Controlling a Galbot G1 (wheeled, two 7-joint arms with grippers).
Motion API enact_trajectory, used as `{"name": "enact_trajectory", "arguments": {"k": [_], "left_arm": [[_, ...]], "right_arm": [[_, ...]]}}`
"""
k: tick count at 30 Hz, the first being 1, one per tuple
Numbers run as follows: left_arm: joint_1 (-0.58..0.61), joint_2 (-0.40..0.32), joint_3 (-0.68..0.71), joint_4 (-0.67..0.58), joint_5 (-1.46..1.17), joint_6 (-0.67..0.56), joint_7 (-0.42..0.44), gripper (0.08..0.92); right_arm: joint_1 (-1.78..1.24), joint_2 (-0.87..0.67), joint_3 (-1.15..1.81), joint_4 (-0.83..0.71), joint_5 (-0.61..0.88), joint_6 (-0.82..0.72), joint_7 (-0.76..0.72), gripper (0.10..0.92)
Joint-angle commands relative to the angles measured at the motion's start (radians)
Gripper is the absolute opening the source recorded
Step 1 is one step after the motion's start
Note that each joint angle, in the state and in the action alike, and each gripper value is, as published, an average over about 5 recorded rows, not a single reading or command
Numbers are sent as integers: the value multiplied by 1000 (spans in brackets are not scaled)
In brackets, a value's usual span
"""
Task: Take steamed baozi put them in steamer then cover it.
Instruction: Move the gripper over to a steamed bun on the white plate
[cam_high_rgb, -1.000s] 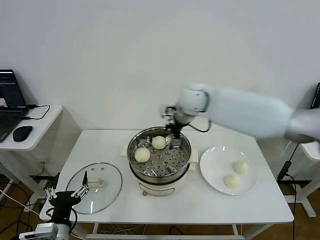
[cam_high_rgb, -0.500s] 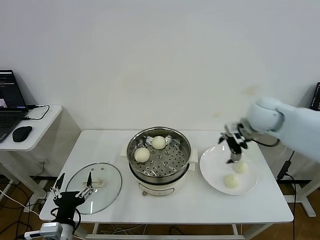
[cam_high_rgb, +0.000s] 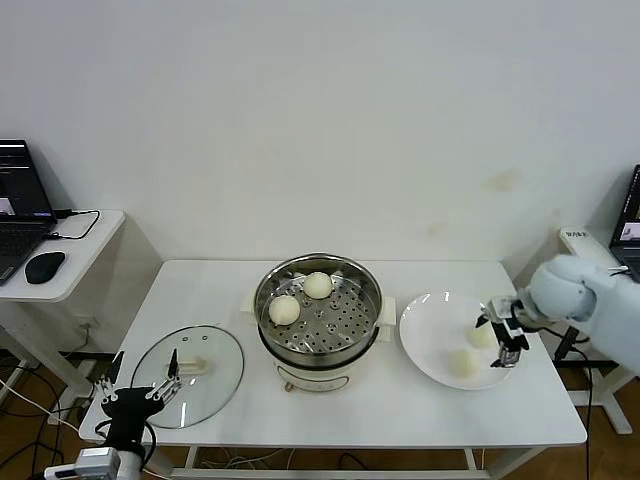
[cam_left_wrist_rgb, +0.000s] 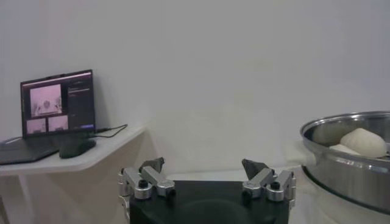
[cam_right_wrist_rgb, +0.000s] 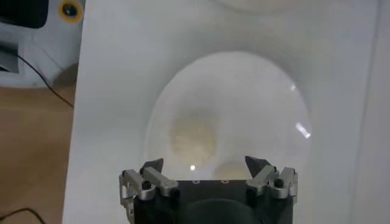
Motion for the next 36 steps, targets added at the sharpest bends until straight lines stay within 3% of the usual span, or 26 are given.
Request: {"name": "enact_trajectory", "arguments": {"k": [1,17,36], "left_arm": [[1,-1,-4,0,-1,0,0,823],[-3,-2,-20,19,-4,-1,1,823],[-2,-13,-18,28,-6,-1,0,823]], "right_arm": [[-177,50,119,-89,-66,17,26,823],[-175,198,112,-178,-55,4,68,815],[-150,180,111,-180,-66,-20,43,613]]}}
